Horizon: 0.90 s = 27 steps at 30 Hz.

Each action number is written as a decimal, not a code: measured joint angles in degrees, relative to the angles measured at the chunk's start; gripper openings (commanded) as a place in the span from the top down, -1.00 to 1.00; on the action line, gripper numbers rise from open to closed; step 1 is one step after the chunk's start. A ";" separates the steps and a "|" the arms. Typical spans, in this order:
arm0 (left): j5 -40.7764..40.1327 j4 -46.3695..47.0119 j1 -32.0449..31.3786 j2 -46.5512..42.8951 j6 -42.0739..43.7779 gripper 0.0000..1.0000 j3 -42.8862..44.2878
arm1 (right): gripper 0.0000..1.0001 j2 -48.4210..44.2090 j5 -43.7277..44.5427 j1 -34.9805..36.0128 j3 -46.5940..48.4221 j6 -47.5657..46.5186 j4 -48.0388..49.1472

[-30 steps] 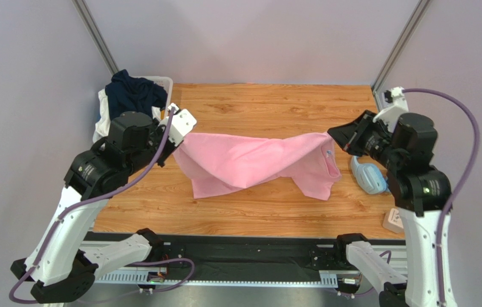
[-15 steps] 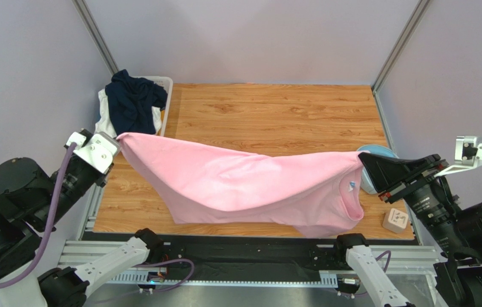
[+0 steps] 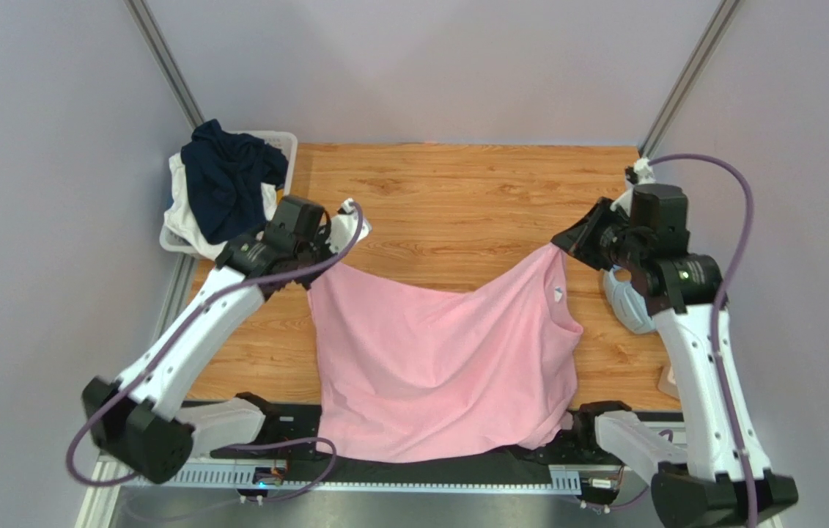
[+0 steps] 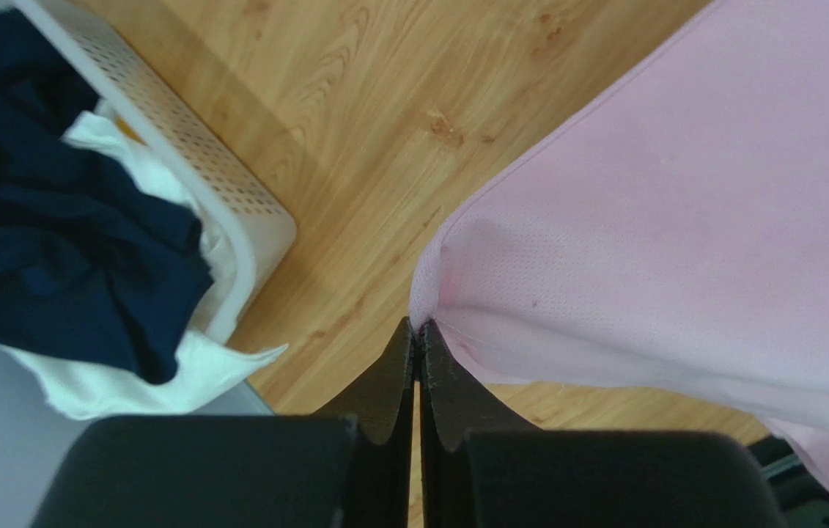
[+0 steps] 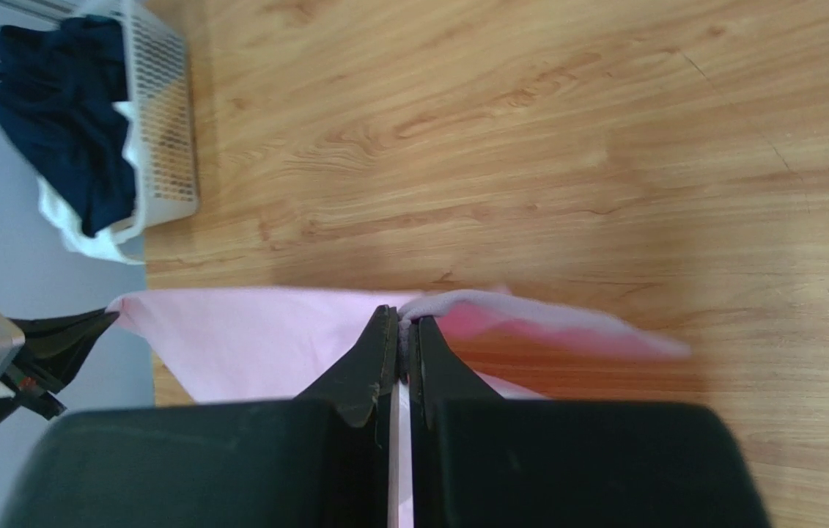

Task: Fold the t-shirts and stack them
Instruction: Flatten out the tshirt

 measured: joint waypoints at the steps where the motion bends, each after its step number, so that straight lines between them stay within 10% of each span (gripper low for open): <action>1: 0.74 1.07 1.81 4.20 -0.35 1.00 0.96 | 1.00 2.93 0.44 -0.02 -0.68 0.02 1.16; 9: 3.52 10.21 14.03 24.06 -2.34 1.00 14.62 | 1.00 7.48 2.56 -0.55 -5.46 0.02 6.62; 16: 4.46 13.20 13.68 24.57 -3.02 1.00 10.43 | -0.17 9.29 3.87 -1.14 -13.60 0.00 8.55; 27: 4.50 14.05 13.68 33.29 -3.28 1.00 11.72 | -0.27 38.12 4.24 -1.31 -1.79 -0.85 10.56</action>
